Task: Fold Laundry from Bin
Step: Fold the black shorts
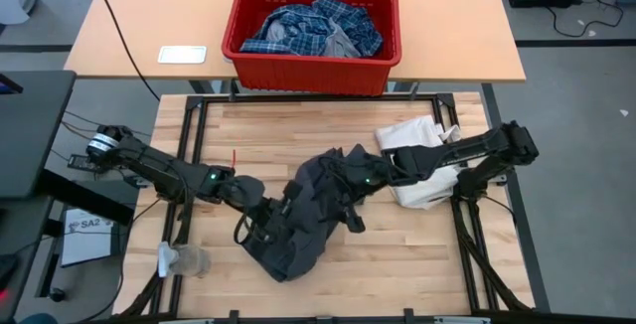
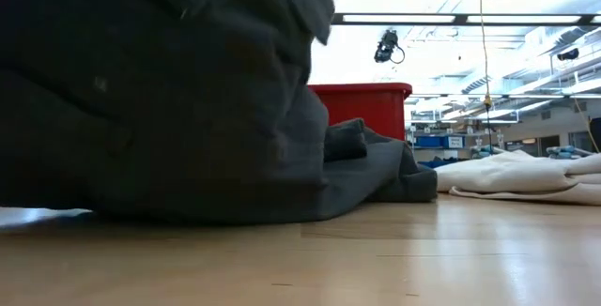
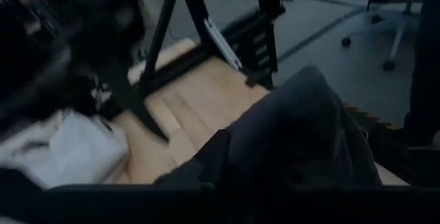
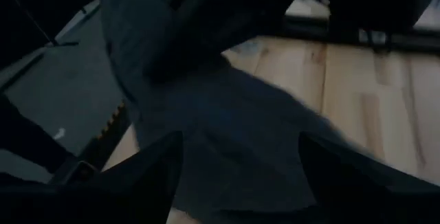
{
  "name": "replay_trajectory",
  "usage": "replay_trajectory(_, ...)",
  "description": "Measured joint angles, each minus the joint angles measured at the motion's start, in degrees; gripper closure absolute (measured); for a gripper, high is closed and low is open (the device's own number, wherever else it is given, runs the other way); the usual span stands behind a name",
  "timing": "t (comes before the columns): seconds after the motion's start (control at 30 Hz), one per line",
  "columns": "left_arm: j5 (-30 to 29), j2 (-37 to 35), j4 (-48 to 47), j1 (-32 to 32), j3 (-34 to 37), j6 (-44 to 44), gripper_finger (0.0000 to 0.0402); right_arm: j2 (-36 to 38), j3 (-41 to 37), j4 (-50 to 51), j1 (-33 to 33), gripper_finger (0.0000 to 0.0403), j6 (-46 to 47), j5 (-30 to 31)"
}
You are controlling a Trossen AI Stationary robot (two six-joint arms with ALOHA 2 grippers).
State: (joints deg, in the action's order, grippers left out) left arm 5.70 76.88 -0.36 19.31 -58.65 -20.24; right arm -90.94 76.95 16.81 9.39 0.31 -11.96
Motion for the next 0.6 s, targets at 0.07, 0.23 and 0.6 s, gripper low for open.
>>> replay_trajectory(0.07,0.0,0.0,0.5,0.0,0.0,0.0,0.0334,-0.6,0.0,-2.4,-0.4,0.0107,-3.1,-0.6)
replay_trajectory(0.23,-1.7,0.0,1.0,-0.2,0.0,4.9,0.0323,-0.9,0.0,-7.2,-0.9,0.0108,-4.3,-1.7)
replay_trajectory(0.6,-3.0,0.0,7.3,-2.7,0.0,17.6,0.0320,0.6,0.0,-2.6,1.7,0.0108,2.6,-0.3)
